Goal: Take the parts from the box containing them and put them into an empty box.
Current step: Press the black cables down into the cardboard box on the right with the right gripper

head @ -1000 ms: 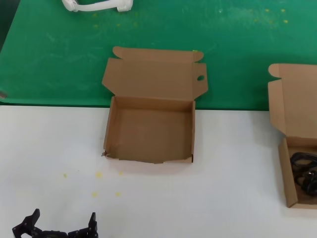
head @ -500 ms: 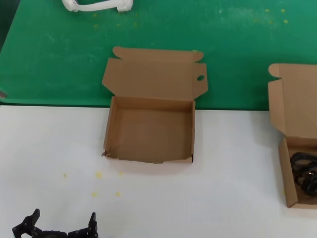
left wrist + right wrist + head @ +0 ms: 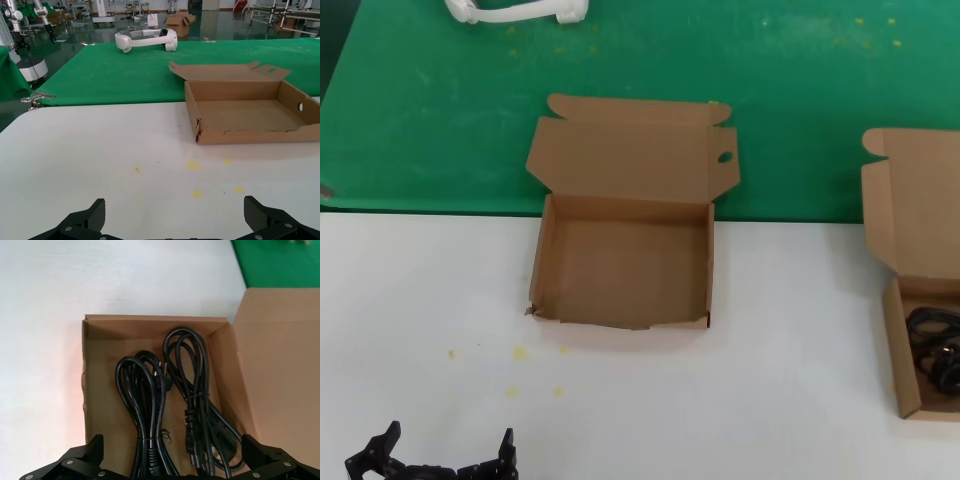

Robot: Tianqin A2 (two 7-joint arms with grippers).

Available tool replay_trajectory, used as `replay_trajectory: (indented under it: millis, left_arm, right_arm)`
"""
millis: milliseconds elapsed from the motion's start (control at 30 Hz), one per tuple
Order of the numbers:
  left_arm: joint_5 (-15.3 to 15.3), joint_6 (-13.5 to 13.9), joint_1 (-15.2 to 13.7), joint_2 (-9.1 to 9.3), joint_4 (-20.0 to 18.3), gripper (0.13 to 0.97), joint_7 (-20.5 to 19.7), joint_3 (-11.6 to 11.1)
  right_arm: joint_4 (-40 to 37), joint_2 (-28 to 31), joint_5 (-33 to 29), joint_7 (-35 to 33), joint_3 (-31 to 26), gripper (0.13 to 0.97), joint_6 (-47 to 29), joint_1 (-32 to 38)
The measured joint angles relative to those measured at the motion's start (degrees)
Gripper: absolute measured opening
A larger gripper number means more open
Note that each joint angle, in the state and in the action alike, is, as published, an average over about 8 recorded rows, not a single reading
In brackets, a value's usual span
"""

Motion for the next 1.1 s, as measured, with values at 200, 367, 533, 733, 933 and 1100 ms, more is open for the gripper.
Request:
replay_trajectory:
  millis: [200, 367, 533, 733, 933, 1100]
  left_arm:
    - [0.00, 0.00, 0.00, 0.00, 0.00, 0.966, 0.00, 0.00]
    - [0.00, 0.00, 0.00, 0.00, 0.00, 0.966, 0.00, 0.00]
    - [0.00, 0.00, 0.00, 0.00, 0.00, 0.966, 0.00, 0.00]
    - [0.00, 0.00, 0.00, 0.00, 0.00, 0.966, 0.00, 0.00]
    - [0.00, 0.00, 0.00, 0.00, 0.00, 0.966, 0.00, 0.00]
    - [0.00, 0.00, 0.00, 0.00, 0.00, 0.966, 0.00, 0.00]
  right_arm:
    - [-5.15, -1.88, -1.87, -1.31, -2.08, 0.966, -2.36, 4.08]
    - [-9.91, -3.42, -3.12, -2.96, -3.55, 0.966, -3.63, 7.46]
    - [-15.56, -5.32, -3.80, -5.77, -4.50, 0.966, -3.57, 11.25]
    - [-22.09, -7.58, -4.07, -9.20, -5.23, 0.964, -2.73, 15.42]
    - [-24.70, -8.64, -3.89, -10.56, -5.63, 0.964, -2.59, 16.56]
    - [-21.84, -7.92, -3.51, -8.91, -5.68, 0.938, -3.42, 14.34]
